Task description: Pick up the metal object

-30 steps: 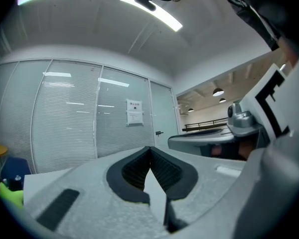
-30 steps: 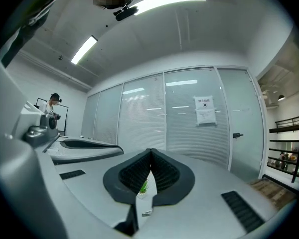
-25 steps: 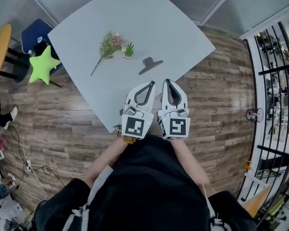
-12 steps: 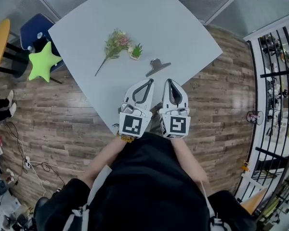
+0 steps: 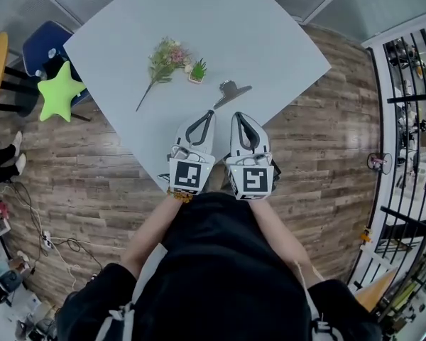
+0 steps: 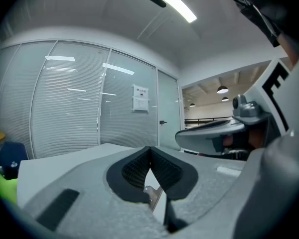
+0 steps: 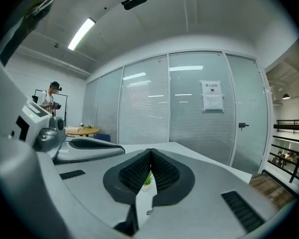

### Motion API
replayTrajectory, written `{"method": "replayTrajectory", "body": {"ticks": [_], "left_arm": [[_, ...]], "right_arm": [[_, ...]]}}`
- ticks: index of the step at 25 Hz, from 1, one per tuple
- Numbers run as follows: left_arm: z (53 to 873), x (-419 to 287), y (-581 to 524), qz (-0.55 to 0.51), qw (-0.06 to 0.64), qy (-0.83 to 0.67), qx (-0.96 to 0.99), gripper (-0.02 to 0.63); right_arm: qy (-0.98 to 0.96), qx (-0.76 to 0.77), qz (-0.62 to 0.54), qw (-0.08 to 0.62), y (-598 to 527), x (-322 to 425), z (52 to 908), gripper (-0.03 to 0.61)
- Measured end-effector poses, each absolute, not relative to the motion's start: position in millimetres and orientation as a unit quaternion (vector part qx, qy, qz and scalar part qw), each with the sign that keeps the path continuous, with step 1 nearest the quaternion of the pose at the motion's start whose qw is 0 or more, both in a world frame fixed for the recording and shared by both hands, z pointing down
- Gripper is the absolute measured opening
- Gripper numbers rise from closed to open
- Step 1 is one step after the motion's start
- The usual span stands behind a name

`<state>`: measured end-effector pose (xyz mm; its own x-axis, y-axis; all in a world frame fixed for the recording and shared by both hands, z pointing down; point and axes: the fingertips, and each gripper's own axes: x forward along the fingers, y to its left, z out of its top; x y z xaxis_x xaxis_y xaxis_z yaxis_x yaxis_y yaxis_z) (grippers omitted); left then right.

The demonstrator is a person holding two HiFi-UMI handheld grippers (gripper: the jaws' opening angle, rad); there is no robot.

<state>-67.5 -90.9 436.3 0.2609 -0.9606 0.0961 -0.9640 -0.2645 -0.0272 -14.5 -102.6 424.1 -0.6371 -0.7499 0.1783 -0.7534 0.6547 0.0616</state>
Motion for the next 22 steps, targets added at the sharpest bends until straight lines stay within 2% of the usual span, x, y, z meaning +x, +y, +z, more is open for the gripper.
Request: {"method": "replayTrajectory", "body": {"ticks": [22], "left_arm": [[516,-48,-128,0.110,0.049,-0.546,0.829,0.011]], "right_arm": [[-0.897,0.418,0.047,0.133,-95,-2,454,0.000]]}}
